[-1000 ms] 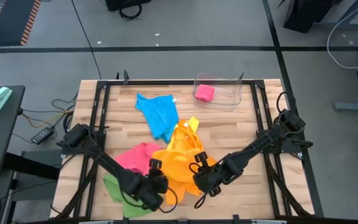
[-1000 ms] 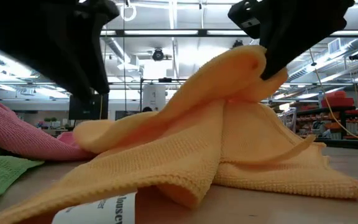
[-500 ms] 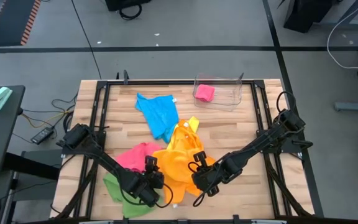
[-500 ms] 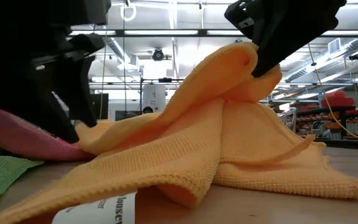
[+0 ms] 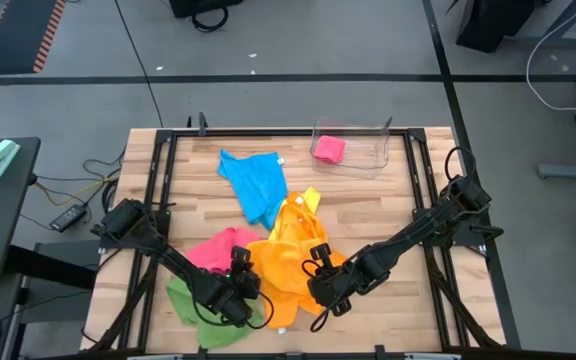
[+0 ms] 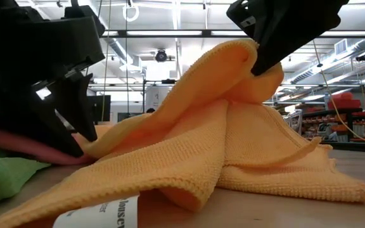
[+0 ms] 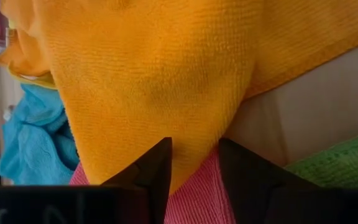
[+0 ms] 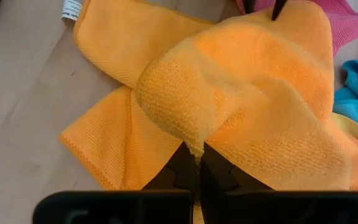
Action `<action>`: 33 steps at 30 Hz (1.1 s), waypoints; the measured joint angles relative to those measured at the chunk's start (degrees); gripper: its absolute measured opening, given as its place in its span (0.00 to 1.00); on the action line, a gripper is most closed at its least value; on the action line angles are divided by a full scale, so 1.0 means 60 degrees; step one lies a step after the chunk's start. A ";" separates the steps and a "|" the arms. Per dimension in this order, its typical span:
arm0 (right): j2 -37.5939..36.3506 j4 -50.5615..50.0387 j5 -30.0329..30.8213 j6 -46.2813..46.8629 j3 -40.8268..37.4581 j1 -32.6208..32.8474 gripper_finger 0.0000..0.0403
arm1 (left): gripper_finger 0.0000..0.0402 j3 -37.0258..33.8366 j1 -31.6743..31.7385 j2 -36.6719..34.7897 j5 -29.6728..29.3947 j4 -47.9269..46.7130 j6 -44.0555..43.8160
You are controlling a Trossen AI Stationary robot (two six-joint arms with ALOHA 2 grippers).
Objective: Fold microfiber towels
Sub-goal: Fold the right orange microfiber cloth
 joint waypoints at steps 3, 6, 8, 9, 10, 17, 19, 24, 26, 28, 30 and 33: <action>0.0000 -0.0004 0.0000 0.0000 0.0000 0.0000 0.02 | 0.32 -0.0128 0.0034 -0.0004 0.0002 0.0282 0.0002; 0.0000 0.0000 0.0000 -0.0040 0.0000 0.0000 0.02 | 0.30 -0.0125 0.0051 -0.0004 -0.0005 0.0554 0.0002; 0.0000 -0.0004 0.0000 -0.0037 0.0000 -0.0043 0.02 | 0.26 -0.0126 0.0062 -0.0004 -0.0011 0.0679 0.0002; 0.0000 -0.0004 0.0000 -0.0030 0.0000 -0.0044 0.02 | 0.23 -0.0114 0.0062 -0.0004 -0.0024 0.0702 0.0002; 0.0000 -0.0004 0.0000 -0.0025 0.0000 -0.0064 0.02 | 0.21 -0.0097 0.0062 -0.0004 -0.0034 0.0705 -0.0015; -0.0016 -0.0044 0.0004 0.0117 0.0000 -0.0078 0.02 | 0.03 0.0329 -0.0043 -0.0092 -0.0031 0.0312 -0.0063; -0.0169 -0.0193 0.0011 0.0137 0.0000 0.0009 0.02 | 0.05 0.0744 -0.0127 -0.0166 -0.0016 -0.0146 -0.0062; -0.0907 -0.0325 -0.0048 0.0559 0.0263 0.0397 0.02 | 0.02 0.2504 -0.0411 -0.0319 0.0632 -0.1942 -0.0107; -0.1301 -0.0313 -0.0451 0.0765 0.0454 0.0598 0.02 | 0.02 0.3310 -0.0536 -0.0468 0.1214 -0.2446 -0.0089; -0.1735 -0.0250 -0.0930 0.1137 0.0656 0.0793 0.02 | 0.03 0.4170 -0.0605 -0.0565 0.1814 -0.2424 -0.0017; -0.2165 -0.0003 -0.1372 0.1508 0.0831 0.0972 0.02 | 0.05 0.4977 -0.0697 -0.0641 0.2258 -0.2766 0.0067; -0.2786 0.0194 -0.1552 0.1666 0.1054 0.1296 0.02 | 0.06 0.6295 -0.0877 -0.0663 0.2406 -0.3206 0.0464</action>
